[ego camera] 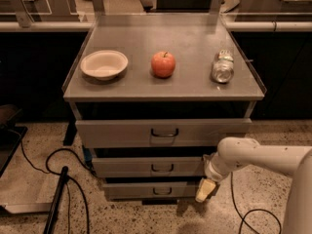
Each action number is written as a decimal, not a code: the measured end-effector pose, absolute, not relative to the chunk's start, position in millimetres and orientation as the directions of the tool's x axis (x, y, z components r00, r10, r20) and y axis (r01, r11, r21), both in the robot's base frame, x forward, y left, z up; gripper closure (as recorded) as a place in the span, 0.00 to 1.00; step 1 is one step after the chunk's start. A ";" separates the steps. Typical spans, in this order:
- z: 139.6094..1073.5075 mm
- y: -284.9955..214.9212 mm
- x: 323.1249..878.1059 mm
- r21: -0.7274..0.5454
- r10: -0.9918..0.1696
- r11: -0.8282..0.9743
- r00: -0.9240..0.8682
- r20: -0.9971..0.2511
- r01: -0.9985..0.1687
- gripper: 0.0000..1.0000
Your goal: Open middle drawer
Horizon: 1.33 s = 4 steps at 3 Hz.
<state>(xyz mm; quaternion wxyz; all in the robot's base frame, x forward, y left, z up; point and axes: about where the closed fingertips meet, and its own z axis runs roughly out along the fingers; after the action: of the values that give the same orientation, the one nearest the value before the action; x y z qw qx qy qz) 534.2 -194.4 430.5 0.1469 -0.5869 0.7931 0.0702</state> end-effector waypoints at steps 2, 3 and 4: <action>417.3 -189.2 550.0 -0.077 -0.925 0.268 -0.234 -0.299 -0.960 0.00; 408.1 -189.9 549.9 -0.067 -0.934 0.252 -0.225 -0.278 -0.965 0.00; 402.3 -197.8 539.8 -0.043 -0.945 0.233 -0.215 -0.247 -0.972 0.00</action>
Offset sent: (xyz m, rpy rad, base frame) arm 0.0233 0.0045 -0.0080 -0.0284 -0.0302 0.0385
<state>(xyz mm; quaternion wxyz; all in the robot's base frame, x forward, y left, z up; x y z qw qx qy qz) 539.8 -197.8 402.3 0.1109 -0.6165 0.7772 0.0606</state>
